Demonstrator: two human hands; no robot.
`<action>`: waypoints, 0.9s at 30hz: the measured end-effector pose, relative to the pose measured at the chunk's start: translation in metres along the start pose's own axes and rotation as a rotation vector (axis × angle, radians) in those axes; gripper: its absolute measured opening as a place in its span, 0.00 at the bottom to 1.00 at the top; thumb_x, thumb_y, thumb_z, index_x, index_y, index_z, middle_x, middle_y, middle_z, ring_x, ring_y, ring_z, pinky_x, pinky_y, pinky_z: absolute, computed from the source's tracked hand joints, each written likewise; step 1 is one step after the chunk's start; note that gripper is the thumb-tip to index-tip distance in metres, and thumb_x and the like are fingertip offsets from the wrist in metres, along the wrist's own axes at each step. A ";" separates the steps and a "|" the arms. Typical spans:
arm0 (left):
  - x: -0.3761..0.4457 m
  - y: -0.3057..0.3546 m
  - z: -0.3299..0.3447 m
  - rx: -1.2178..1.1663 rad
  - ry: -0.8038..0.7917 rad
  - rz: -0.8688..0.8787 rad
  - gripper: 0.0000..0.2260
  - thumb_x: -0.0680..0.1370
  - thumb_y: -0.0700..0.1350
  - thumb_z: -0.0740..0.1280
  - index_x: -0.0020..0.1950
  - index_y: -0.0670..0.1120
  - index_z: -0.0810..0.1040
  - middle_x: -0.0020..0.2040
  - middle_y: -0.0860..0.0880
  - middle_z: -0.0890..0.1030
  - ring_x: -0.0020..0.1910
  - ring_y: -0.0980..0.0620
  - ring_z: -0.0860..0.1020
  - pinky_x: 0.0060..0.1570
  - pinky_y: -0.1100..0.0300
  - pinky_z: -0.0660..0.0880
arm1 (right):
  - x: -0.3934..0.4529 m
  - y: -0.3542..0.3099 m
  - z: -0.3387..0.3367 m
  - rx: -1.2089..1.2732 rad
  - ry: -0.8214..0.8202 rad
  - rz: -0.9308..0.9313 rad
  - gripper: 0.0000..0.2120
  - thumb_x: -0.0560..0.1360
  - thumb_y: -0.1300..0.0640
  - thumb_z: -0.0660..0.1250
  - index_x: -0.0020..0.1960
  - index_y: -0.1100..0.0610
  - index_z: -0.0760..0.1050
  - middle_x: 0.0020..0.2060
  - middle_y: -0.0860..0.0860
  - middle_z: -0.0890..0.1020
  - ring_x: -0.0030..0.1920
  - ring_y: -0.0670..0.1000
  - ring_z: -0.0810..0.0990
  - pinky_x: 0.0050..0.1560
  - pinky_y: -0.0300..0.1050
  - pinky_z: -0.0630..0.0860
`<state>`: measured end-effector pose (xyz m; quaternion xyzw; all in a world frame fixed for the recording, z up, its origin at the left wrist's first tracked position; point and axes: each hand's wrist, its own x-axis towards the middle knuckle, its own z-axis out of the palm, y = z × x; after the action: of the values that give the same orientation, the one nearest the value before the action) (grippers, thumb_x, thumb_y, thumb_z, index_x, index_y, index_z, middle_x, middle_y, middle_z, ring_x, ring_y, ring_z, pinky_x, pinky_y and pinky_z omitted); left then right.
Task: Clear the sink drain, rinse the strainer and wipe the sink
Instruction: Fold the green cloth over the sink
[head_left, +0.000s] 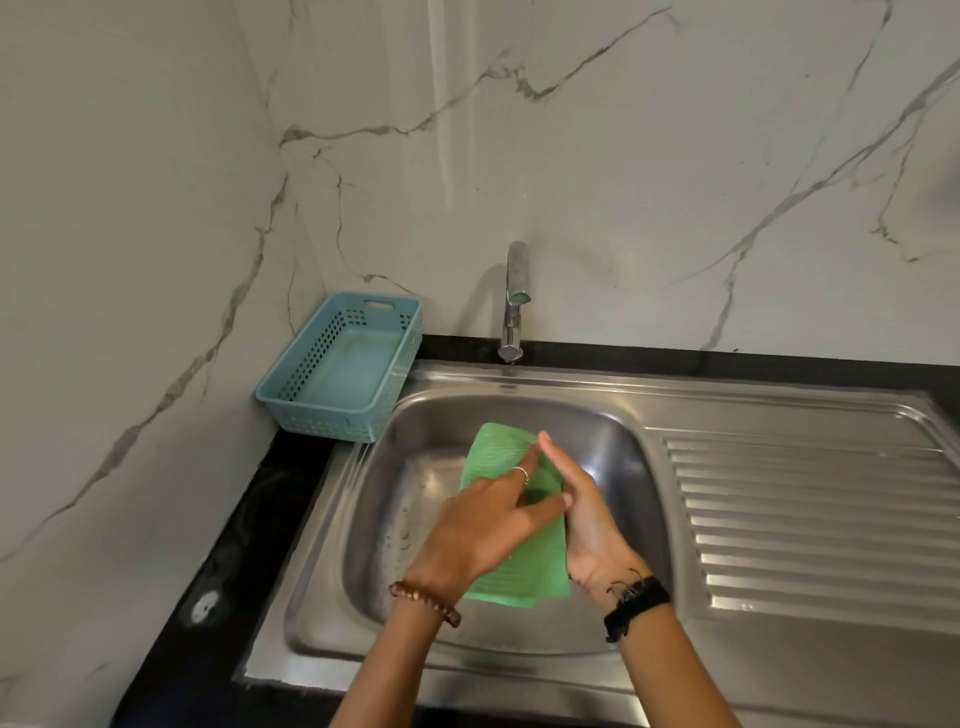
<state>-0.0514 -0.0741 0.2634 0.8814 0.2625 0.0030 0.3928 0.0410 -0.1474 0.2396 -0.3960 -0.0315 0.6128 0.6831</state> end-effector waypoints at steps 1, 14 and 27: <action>-0.003 -0.001 0.002 -0.028 0.079 -0.006 0.29 0.70 0.66 0.57 0.71 0.62 0.60 0.51 0.47 0.81 0.52 0.47 0.78 0.53 0.53 0.74 | 0.000 0.002 -0.001 0.001 0.024 -0.008 0.20 0.69 0.44 0.66 0.49 0.58 0.83 0.44 0.57 0.85 0.44 0.56 0.85 0.44 0.48 0.82; -0.001 -0.037 0.024 -1.631 -0.067 -0.249 0.26 0.72 0.58 0.59 0.63 0.43 0.75 0.60 0.40 0.78 0.56 0.43 0.78 0.57 0.48 0.74 | -0.019 -0.009 0.010 -0.451 0.082 -0.134 0.16 0.77 0.46 0.59 0.54 0.53 0.80 0.43 0.48 0.86 0.44 0.47 0.85 0.39 0.38 0.79; 0.007 -0.062 0.041 -1.786 -0.045 -0.176 0.22 0.73 0.52 0.63 0.64 0.44 0.74 0.58 0.41 0.81 0.54 0.43 0.80 0.49 0.49 0.79 | -0.021 -0.009 -0.018 -1.078 0.477 -0.381 0.17 0.73 0.59 0.69 0.61 0.57 0.75 0.44 0.47 0.76 0.45 0.44 0.76 0.41 0.28 0.69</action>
<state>-0.0657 -0.0650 0.1911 0.2240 0.2212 0.1588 0.9358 0.0524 -0.1737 0.2415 -0.7989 -0.2532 0.2726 0.4726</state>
